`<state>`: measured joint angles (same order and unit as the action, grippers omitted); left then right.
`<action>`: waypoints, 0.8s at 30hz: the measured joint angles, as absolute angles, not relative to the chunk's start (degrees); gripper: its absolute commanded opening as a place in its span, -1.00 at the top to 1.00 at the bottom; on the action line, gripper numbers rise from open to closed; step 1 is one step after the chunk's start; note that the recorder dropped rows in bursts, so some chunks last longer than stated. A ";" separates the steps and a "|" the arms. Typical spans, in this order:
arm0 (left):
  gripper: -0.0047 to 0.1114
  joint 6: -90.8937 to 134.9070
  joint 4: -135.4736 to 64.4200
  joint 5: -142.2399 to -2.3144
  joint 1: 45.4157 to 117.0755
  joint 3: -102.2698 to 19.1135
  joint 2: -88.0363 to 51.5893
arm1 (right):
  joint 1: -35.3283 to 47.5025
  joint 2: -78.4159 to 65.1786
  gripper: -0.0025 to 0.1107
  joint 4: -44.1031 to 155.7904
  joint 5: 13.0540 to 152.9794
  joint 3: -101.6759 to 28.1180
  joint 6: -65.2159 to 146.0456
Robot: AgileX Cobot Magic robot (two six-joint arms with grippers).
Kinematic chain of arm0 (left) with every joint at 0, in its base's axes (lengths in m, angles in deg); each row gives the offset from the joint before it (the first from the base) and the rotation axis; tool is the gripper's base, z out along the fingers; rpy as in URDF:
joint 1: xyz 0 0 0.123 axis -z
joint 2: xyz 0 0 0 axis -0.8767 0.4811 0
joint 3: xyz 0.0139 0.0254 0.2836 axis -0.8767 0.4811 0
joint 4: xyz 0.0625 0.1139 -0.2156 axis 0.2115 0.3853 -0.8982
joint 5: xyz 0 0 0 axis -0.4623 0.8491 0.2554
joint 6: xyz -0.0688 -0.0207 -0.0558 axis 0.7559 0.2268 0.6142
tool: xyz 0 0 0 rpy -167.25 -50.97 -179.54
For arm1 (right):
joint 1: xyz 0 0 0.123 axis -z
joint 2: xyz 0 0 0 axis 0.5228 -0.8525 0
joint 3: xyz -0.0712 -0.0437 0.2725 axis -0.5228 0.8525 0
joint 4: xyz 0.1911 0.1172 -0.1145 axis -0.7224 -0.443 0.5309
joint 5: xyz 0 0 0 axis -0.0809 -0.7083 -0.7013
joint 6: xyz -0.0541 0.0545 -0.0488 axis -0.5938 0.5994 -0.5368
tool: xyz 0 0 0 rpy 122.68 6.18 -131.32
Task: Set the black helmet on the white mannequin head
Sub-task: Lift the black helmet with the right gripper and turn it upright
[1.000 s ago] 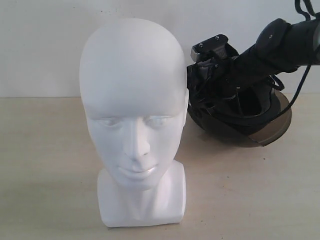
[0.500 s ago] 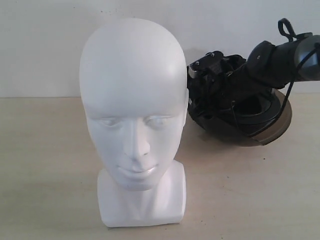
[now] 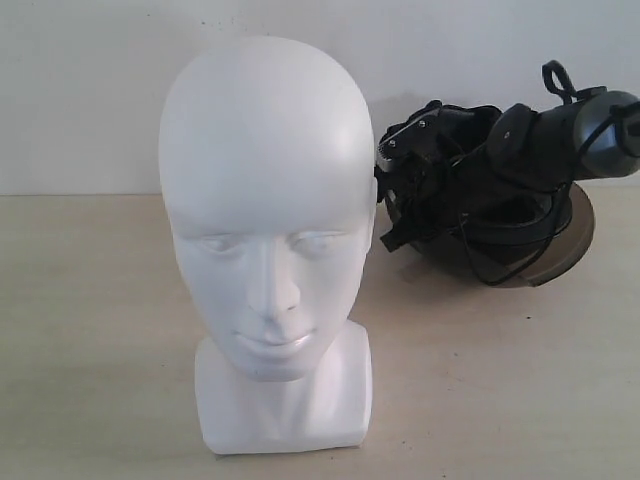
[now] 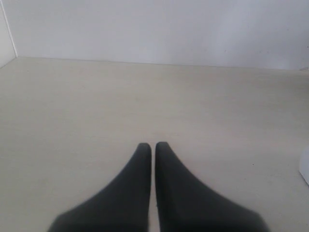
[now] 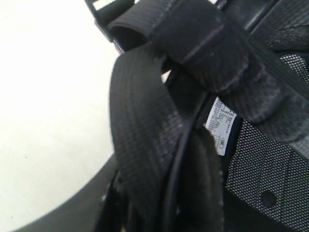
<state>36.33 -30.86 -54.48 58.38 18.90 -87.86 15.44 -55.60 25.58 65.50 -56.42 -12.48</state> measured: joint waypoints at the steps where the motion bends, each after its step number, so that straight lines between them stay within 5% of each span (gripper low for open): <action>1: 0.84 36.33 -30.86 -54.48 58.38 18.90 -87.86 | 15.44 -55.60 0.96 25.68 65.50 -56.42 -11.67; 24: 0.84 36.33 -30.86 -54.48 58.38 18.90 -87.86 | 18.36 -34.09 0.96 24.77 46.86 -55.69 10.42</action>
<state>36.33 -30.86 -54.48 58.38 18.90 -87.86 18.36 -34.09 24.77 46.86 -55.69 10.42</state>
